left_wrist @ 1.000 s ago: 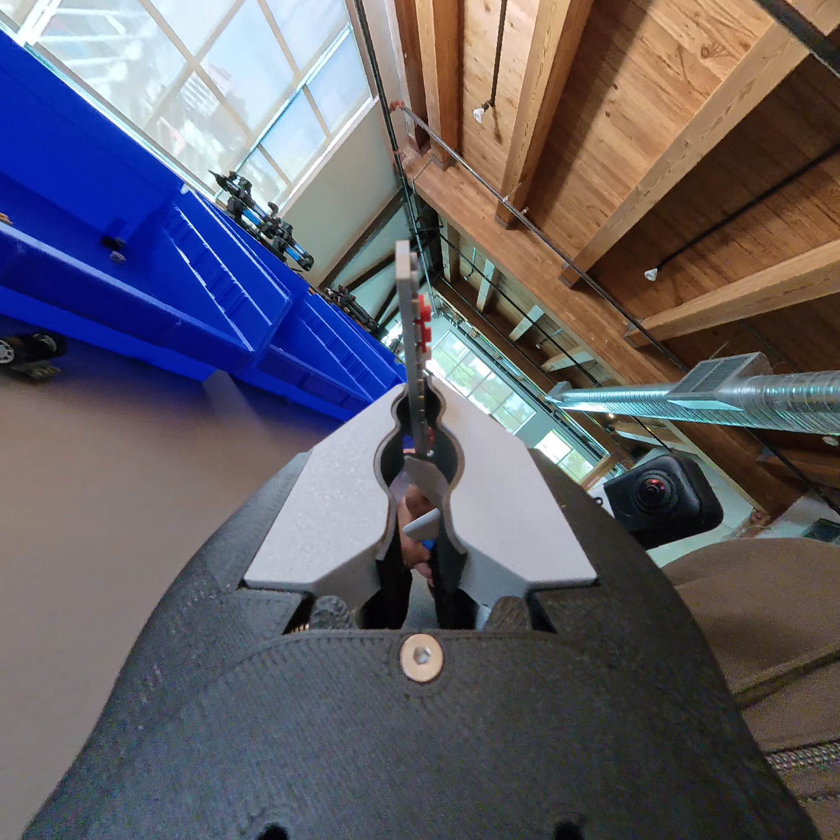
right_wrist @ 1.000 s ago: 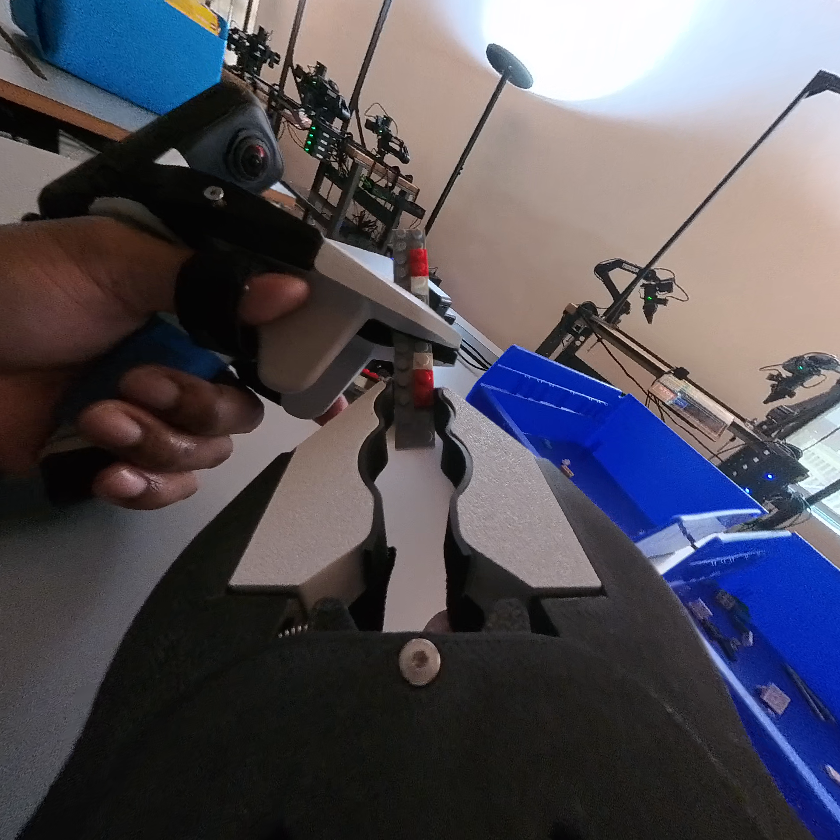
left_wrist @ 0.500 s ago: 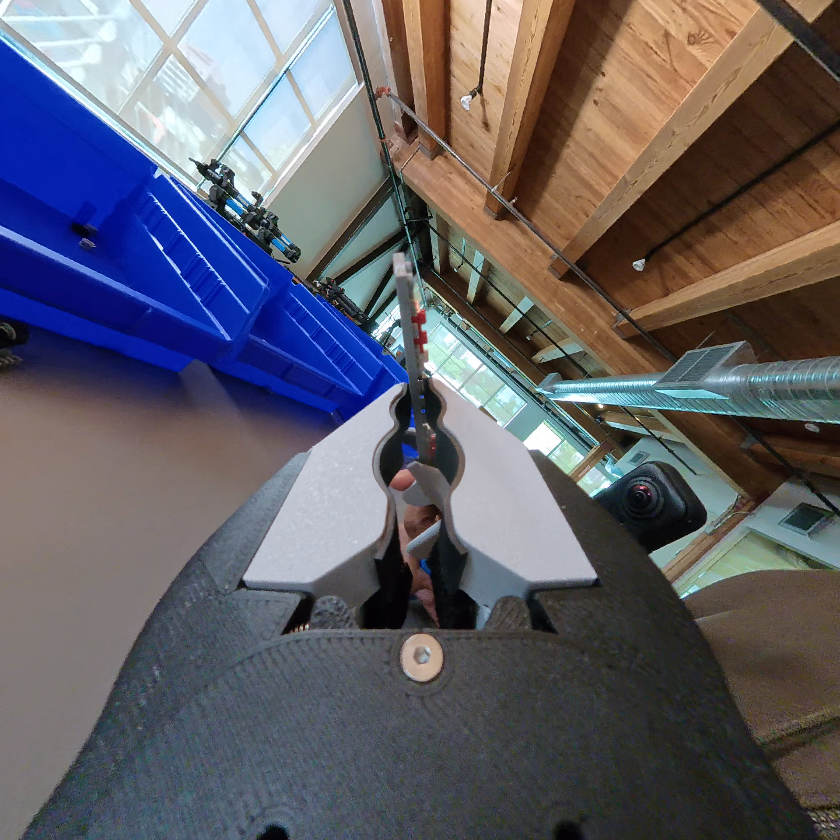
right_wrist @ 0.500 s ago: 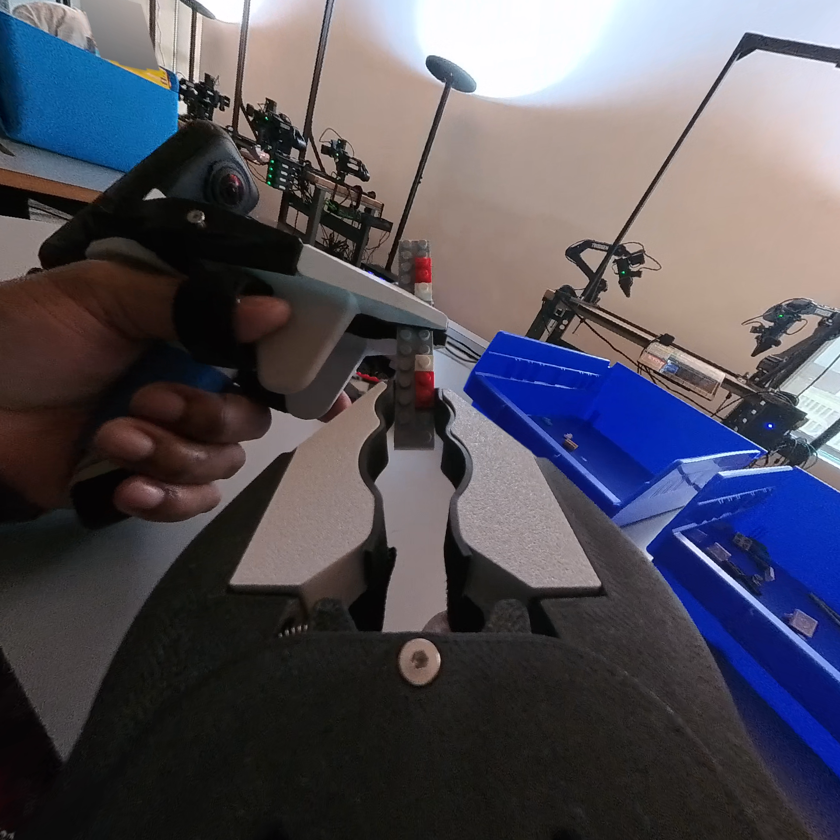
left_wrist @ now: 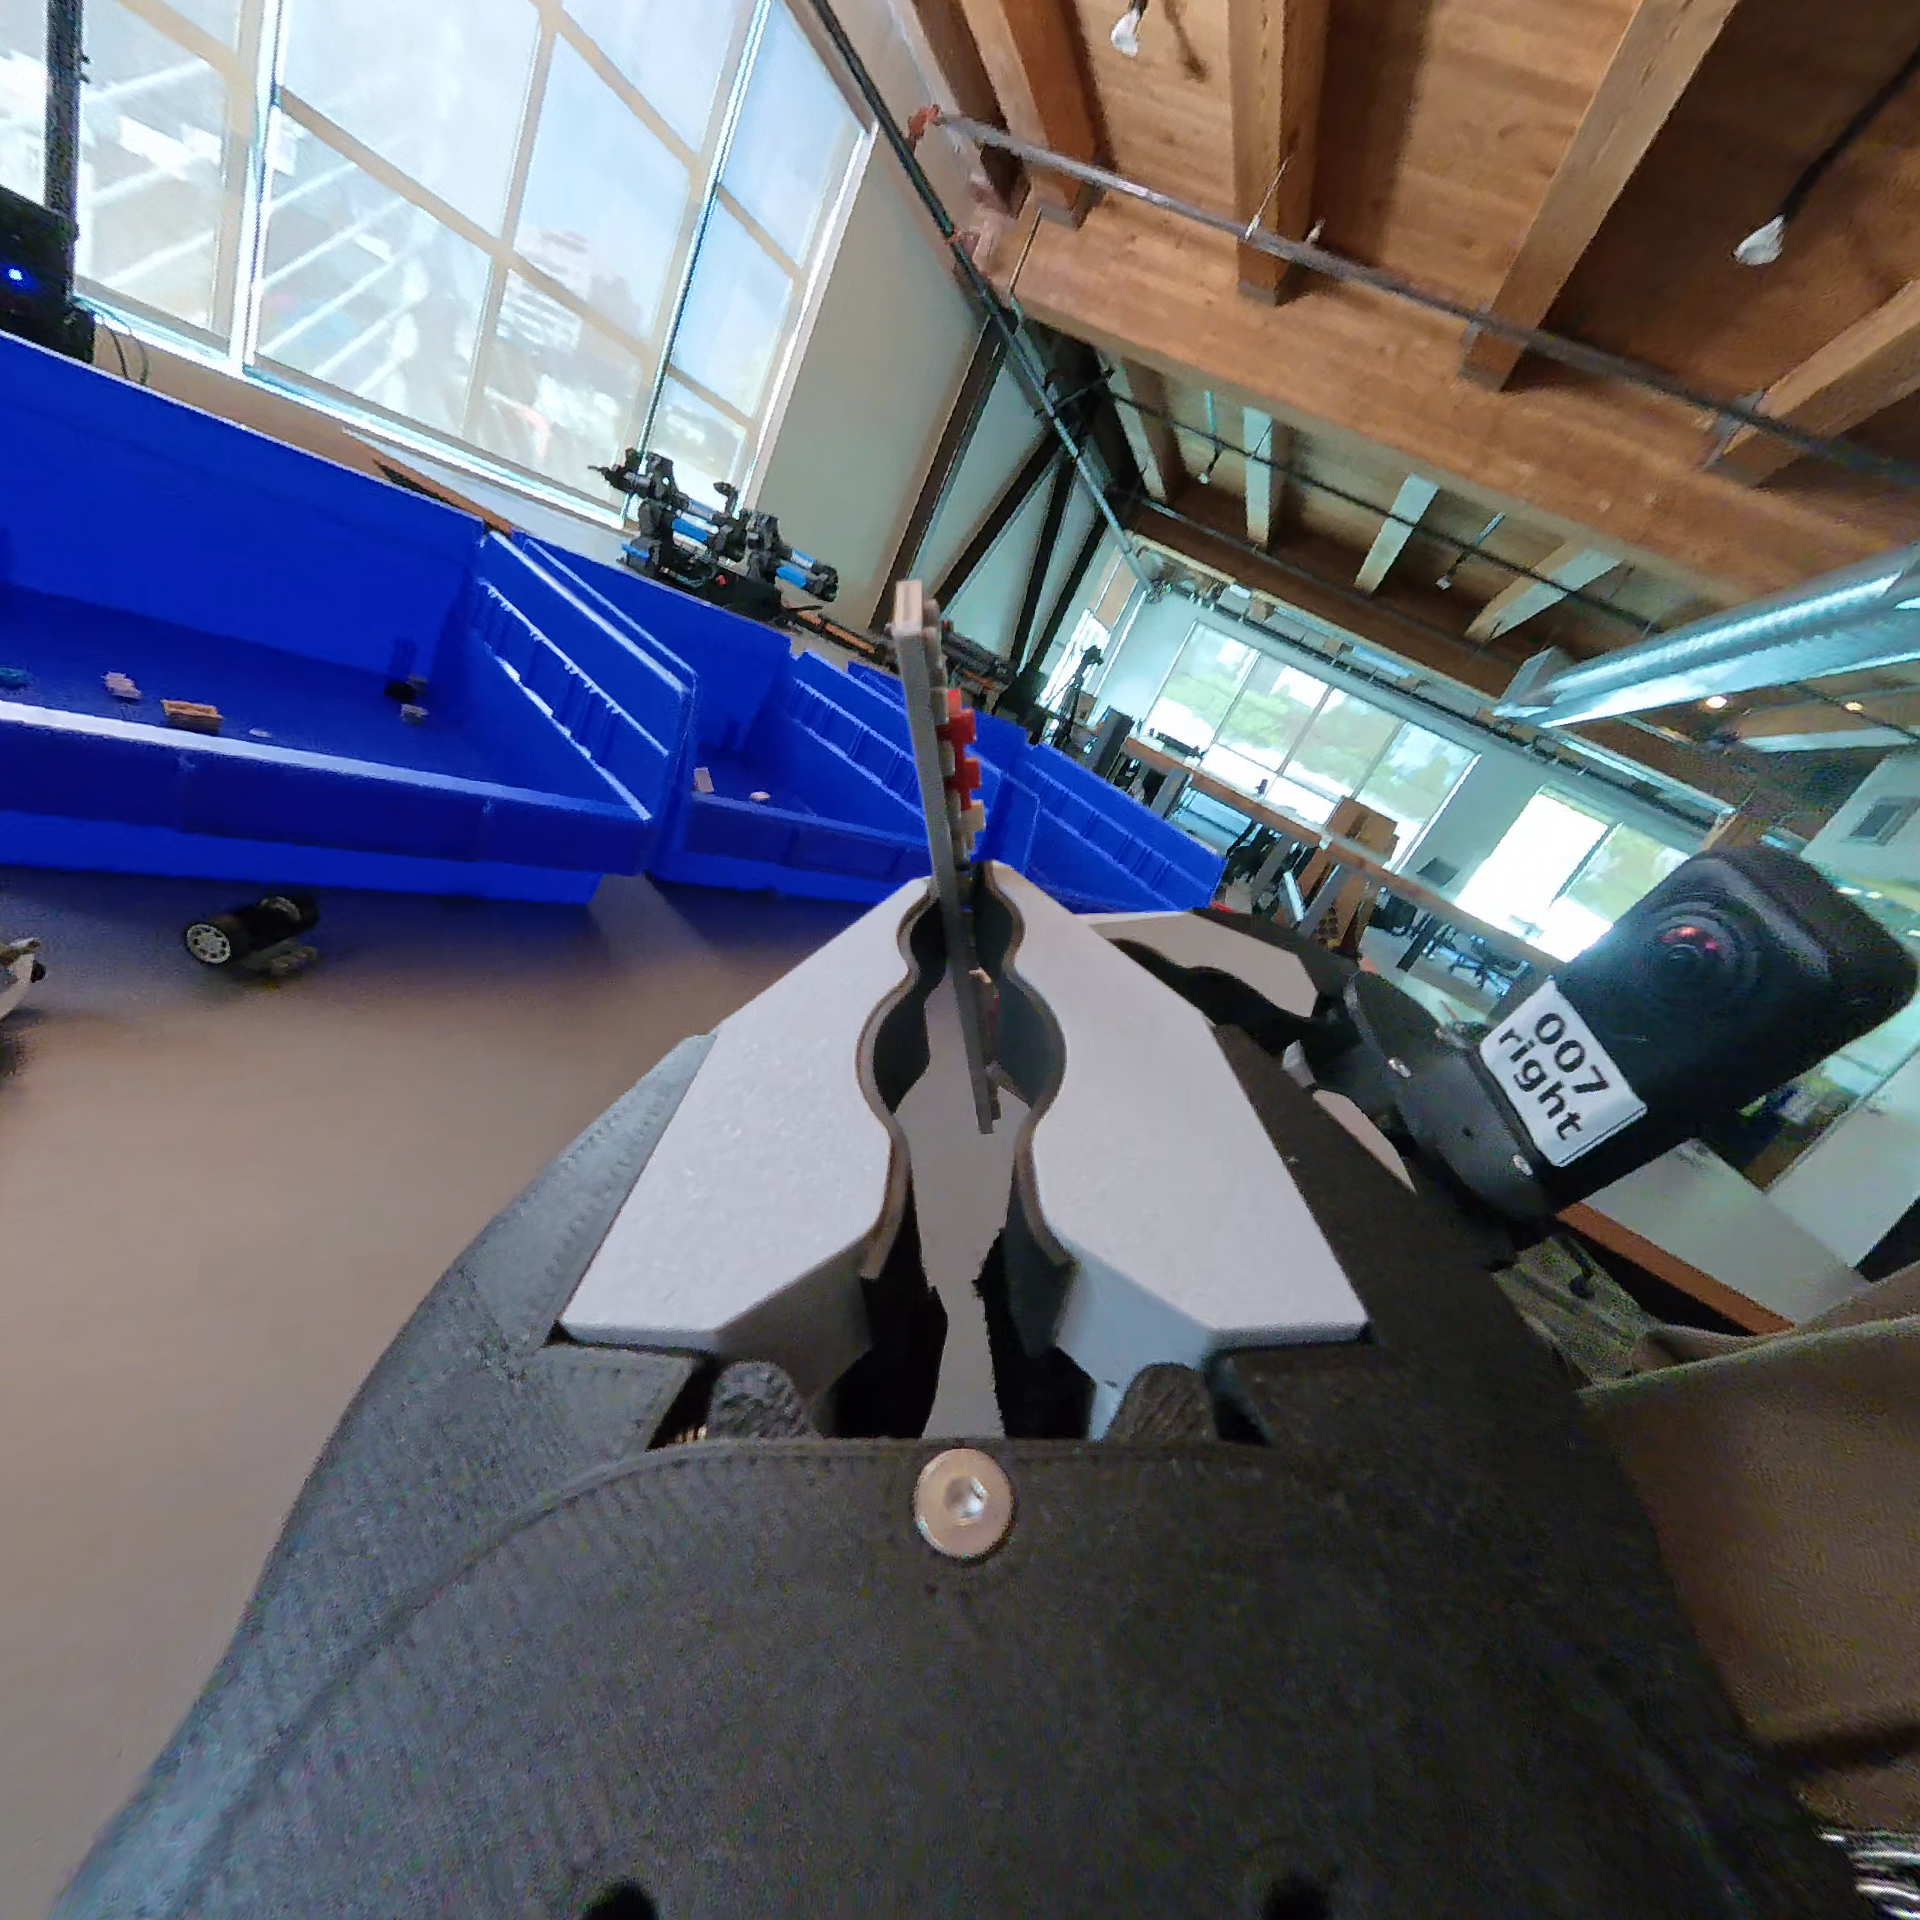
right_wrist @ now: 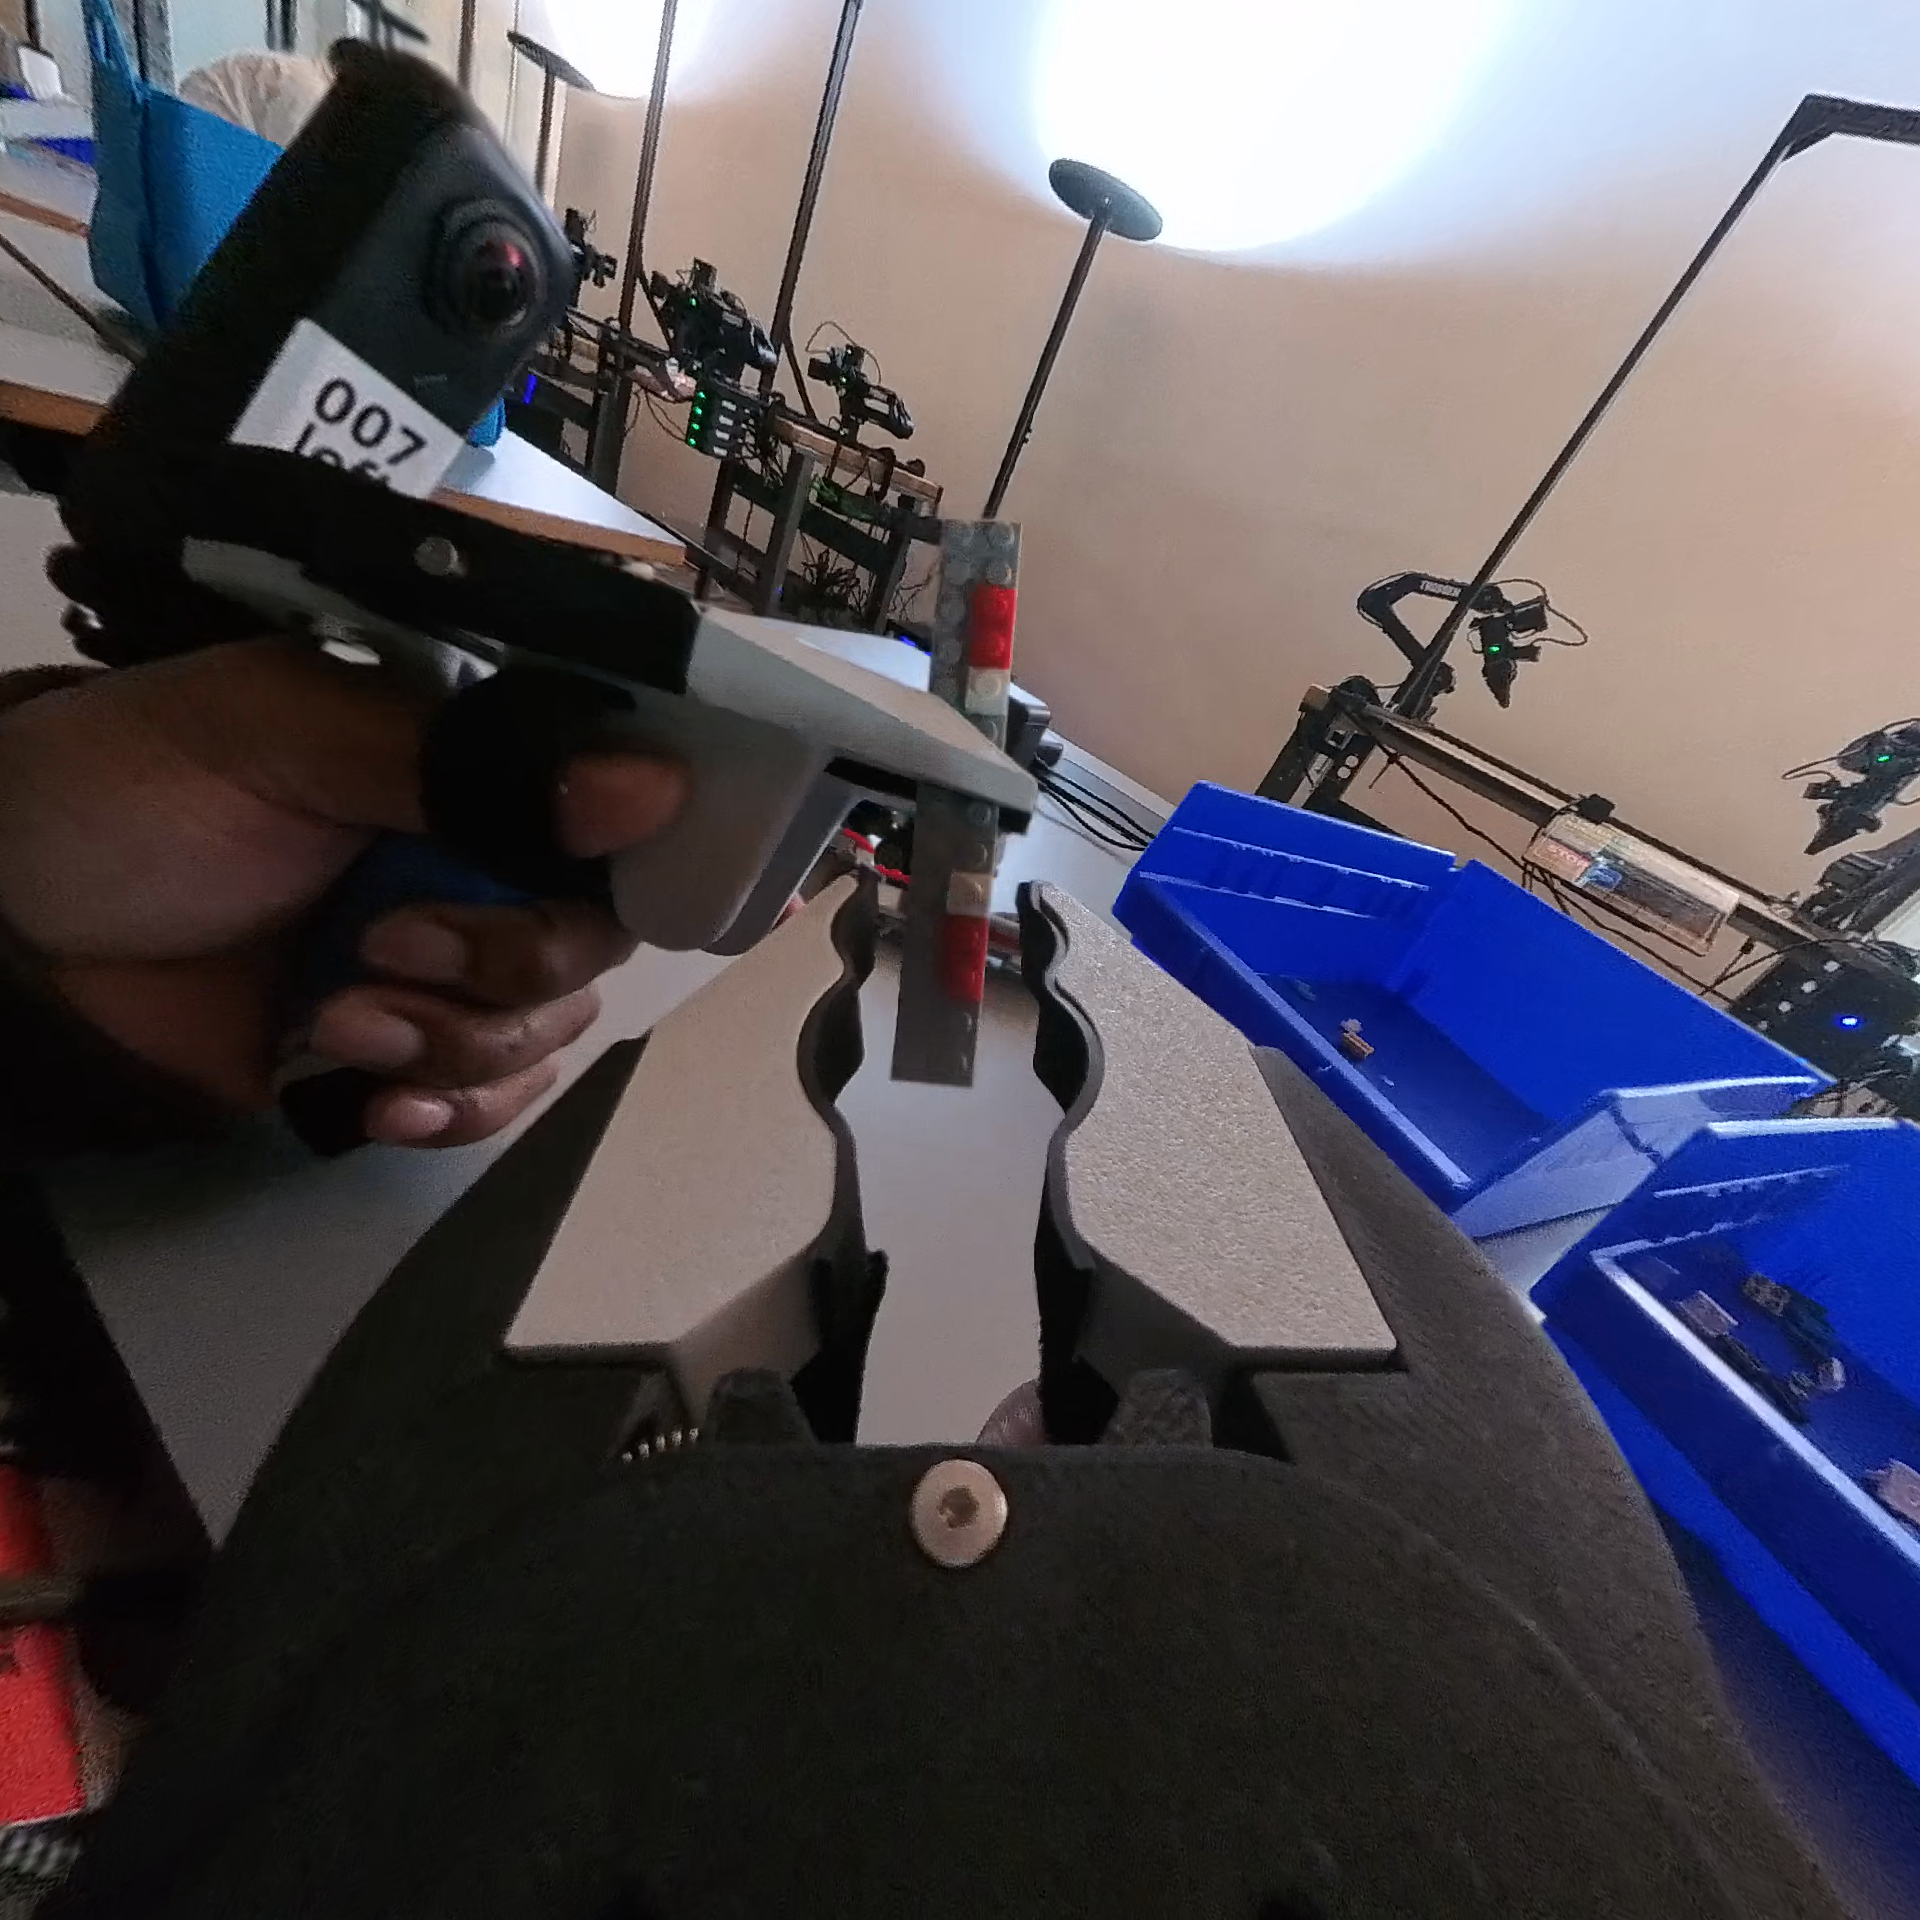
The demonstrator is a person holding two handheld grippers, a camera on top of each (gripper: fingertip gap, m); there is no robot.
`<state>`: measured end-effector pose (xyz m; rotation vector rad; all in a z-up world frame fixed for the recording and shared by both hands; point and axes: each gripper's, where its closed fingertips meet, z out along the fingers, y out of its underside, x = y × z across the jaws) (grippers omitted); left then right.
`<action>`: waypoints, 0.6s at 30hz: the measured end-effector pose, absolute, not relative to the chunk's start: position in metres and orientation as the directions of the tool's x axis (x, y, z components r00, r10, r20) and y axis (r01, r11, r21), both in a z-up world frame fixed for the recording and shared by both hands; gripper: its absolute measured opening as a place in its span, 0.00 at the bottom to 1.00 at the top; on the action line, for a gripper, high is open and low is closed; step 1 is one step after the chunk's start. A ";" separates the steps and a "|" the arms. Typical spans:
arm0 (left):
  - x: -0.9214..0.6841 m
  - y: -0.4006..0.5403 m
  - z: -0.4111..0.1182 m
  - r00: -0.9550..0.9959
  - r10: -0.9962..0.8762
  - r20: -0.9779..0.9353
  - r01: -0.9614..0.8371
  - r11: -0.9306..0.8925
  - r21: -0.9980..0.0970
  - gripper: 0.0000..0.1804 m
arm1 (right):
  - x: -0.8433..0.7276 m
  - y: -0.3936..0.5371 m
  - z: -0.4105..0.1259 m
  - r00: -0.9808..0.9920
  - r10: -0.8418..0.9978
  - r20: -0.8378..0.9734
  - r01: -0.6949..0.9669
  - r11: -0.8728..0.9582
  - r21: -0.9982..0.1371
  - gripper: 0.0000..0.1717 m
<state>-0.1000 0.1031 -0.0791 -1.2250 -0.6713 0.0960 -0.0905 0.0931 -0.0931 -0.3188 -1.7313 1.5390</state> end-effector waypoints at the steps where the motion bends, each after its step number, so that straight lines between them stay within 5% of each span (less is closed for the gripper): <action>1: -0.100 0.104 -0.081 0.803 0.419 0.424 0.288 0.351 -0.891 0.03 | -0.091 0.093 -0.094 -0.651 0.647 0.396 -0.311 0.249 -0.917 0.15; 18: -0.105 0.099 -0.100 0.732 0.487 0.476 0.345 0.338 -0.876 0.03 | -0.099 0.086 -0.114 -0.603 0.565 0.563 -0.381 0.415 -0.826 0.10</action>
